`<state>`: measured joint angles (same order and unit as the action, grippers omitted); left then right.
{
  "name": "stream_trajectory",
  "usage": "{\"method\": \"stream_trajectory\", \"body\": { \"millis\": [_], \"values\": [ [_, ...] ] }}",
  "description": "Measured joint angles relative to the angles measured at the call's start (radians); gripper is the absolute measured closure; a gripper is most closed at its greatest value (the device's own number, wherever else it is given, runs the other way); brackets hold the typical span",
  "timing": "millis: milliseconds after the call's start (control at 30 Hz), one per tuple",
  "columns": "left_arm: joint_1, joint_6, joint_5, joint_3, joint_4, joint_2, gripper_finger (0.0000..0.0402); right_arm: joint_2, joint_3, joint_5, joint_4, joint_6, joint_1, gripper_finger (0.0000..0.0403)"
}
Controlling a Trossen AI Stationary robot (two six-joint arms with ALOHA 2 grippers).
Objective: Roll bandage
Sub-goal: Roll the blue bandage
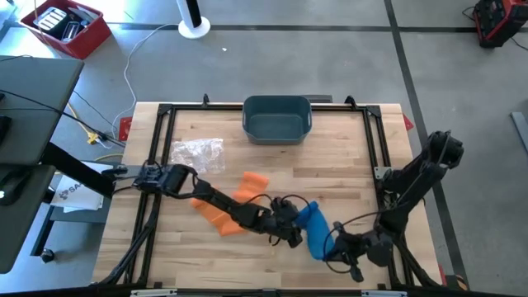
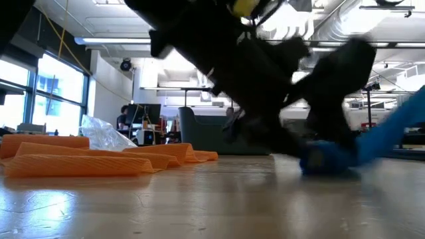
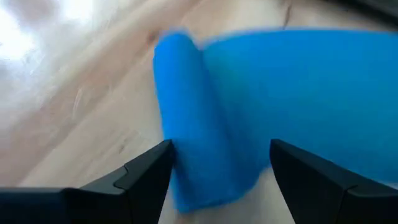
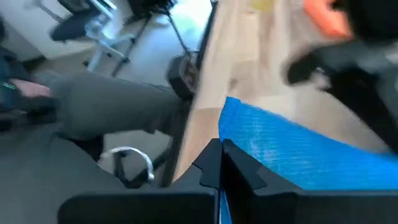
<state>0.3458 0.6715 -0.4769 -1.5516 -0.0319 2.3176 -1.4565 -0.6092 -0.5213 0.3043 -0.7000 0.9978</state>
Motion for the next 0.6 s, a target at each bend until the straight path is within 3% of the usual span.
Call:
{"method": "stream_trajectory", "body": {
  "millis": [267,600],
  "values": [
    [-0.048,0.057,-0.079,-0.044,0.286,0.0,0.0138,-0.079,-0.093,0.021,-0.015,-0.01,0.06,0.0403],
    [-0.078,0.06,-0.1,-0.043,0.378,-0.001,0.0138,-0.223,-0.214,0.056,-0.026,-0.098,0.121,0.0403]
  ]
}}
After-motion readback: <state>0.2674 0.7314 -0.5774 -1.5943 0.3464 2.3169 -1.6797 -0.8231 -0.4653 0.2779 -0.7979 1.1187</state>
